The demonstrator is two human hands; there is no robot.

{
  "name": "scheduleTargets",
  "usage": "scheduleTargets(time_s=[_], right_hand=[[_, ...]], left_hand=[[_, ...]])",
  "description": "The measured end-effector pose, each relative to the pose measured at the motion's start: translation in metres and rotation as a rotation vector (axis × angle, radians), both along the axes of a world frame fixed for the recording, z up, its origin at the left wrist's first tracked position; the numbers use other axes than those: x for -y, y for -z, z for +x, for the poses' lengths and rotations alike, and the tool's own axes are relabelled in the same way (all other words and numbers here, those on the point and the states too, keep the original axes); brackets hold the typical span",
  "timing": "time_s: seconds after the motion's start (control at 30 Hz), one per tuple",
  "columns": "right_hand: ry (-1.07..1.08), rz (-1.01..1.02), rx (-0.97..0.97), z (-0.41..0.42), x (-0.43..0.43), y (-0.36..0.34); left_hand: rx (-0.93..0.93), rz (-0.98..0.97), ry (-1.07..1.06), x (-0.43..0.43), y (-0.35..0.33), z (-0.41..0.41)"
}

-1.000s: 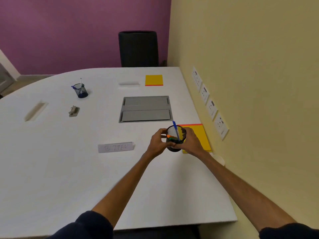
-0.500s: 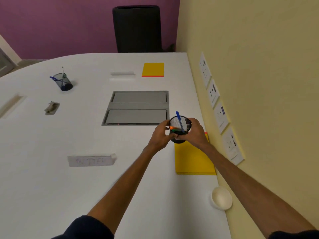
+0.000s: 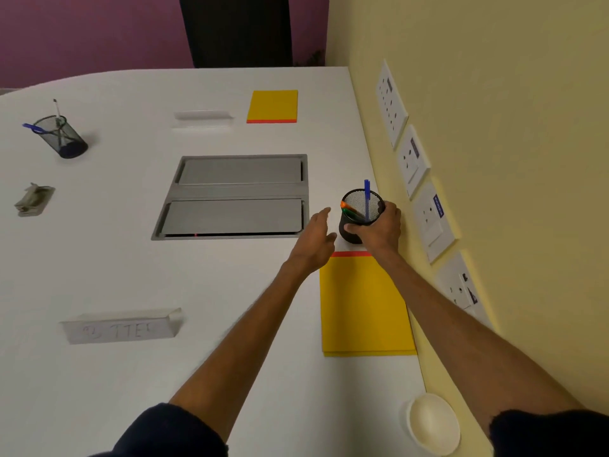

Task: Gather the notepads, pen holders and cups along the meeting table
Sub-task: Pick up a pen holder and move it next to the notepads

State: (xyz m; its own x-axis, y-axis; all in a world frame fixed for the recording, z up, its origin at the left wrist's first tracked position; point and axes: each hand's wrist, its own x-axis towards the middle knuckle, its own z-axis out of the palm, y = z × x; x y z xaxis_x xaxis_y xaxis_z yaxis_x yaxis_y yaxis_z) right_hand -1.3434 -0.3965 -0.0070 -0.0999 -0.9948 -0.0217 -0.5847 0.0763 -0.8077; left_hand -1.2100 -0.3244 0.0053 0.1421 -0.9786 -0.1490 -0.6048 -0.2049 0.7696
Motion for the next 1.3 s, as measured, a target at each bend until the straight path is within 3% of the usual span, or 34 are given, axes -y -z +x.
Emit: scheduleTargets(time_s=[0.43, 0.9, 1.13, 1.3], right_hand=[[0.029, -0.005, -0.034, 0.017, 0.032, 0.027], [0.057, 0.084, -0.032, 0.010, 0.013, 0.045], [0.048, 0.139, -0.069, 0.015, -0.030, 0.006], [0.025, 0.149, 0.022, 0.032, -0.067, -0.031]], left_hand=[[0.457, 0.011, 0.001, -0.035, 0.070, 0.049], [0.453, 0.059, -0.007, -0.043, 0.073, 0.036], [0.354, -0.003, -0.073, -0.076, 0.011, 0.046], [0.368, -0.103, -0.093, -0.111, -0.040, 0.056]])
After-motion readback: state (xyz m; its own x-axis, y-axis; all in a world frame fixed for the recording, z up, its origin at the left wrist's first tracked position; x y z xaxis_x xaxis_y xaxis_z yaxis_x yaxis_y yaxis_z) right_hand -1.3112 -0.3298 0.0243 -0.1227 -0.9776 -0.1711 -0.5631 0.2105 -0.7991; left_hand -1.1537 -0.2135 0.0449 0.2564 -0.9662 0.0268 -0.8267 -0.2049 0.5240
